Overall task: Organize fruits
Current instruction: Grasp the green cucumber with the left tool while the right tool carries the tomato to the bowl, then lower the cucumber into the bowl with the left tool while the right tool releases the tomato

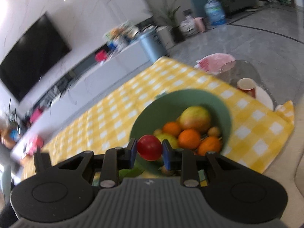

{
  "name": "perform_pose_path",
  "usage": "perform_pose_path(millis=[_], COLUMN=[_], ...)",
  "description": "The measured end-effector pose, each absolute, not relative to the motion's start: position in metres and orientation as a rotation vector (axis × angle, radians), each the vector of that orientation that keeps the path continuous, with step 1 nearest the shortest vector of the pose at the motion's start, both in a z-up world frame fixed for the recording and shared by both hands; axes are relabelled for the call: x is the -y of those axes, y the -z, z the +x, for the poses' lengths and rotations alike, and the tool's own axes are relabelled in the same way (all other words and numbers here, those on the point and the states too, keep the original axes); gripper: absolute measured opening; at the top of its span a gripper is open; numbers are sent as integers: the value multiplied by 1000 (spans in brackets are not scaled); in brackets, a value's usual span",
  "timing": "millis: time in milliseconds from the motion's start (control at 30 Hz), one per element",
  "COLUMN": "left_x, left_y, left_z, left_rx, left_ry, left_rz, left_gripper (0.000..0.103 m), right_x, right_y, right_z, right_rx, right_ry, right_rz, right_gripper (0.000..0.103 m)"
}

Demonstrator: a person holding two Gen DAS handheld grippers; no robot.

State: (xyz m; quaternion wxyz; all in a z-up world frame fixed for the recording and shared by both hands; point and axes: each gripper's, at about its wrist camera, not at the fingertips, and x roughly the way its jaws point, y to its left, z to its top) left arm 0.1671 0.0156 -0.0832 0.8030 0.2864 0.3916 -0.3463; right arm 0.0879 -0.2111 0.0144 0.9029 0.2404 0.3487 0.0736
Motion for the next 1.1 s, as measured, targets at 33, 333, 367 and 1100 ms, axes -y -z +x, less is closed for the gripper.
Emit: perform_pose_path(millis=[33, 333, 367, 1100], left_x=[-16, -16, -20, -40], left_y=[84, 74, 71, -31], left_z=[164, 161, 160, 163], left_rx=[-833, -863, -855, -643], left_ry=[733, 548, 547, 581], left_rz=[607, 450, 409, -22], left_gripper=[52, 48, 47, 43], right_x=[223, 254, 253, 241], right_y=[-14, -7, -7, 31], right_z=[84, 81, 81, 110], right_rx=[-712, -685, -690, -841], right_ry=[-131, -78, -82, -29], right_rz=[536, 655, 651, 593], right_gripper=[25, 25, 25, 43])
